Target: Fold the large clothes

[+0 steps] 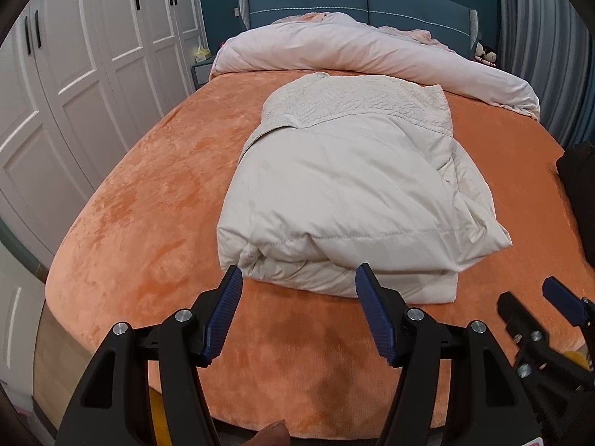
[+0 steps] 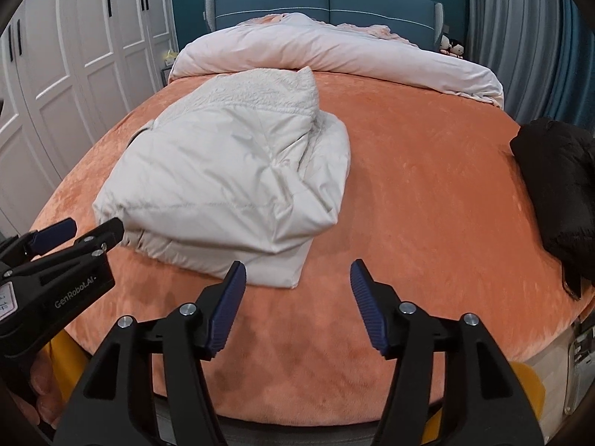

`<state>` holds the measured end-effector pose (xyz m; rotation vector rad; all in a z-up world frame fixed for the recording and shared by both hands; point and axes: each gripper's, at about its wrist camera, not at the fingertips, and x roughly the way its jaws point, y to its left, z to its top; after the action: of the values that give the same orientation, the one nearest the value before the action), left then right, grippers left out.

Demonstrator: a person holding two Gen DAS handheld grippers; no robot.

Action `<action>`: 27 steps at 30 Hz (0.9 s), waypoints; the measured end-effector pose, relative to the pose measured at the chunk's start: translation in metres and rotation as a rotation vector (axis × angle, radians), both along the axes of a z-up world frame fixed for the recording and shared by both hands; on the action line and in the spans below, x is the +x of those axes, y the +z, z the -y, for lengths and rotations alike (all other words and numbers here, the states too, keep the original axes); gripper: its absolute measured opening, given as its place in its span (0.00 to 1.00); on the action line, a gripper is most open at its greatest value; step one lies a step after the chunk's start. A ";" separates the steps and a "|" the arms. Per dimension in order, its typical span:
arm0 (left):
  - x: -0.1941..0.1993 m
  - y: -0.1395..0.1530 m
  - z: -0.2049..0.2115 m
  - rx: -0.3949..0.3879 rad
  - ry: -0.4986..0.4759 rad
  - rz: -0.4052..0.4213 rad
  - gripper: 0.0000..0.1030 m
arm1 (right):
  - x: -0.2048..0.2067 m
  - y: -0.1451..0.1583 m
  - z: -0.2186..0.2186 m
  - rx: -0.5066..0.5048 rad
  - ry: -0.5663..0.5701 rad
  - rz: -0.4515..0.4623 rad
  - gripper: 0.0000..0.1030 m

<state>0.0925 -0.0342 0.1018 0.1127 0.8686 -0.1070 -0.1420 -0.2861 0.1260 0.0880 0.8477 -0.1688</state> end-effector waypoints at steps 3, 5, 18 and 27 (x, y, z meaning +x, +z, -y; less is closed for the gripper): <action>-0.006 -0.003 -0.001 0.019 0.012 0.007 0.62 | -0.004 0.000 -0.007 -0.010 0.008 0.004 0.57; -0.009 -0.006 -0.002 0.029 0.021 0.006 0.63 | -0.006 0.000 -0.010 -0.013 0.011 0.007 0.59; -0.021 -0.020 -0.005 0.050 0.044 0.012 0.63 | -0.019 -0.011 -0.018 -0.016 0.007 -0.003 0.60; -0.028 -0.026 -0.002 0.063 0.032 0.013 0.63 | -0.023 -0.015 -0.014 -0.016 0.002 -0.008 0.62</action>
<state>0.0645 -0.0326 0.0755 0.1588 0.8609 -0.0491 -0.1647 -0.2726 0.1105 0.0718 0.8542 -0.1743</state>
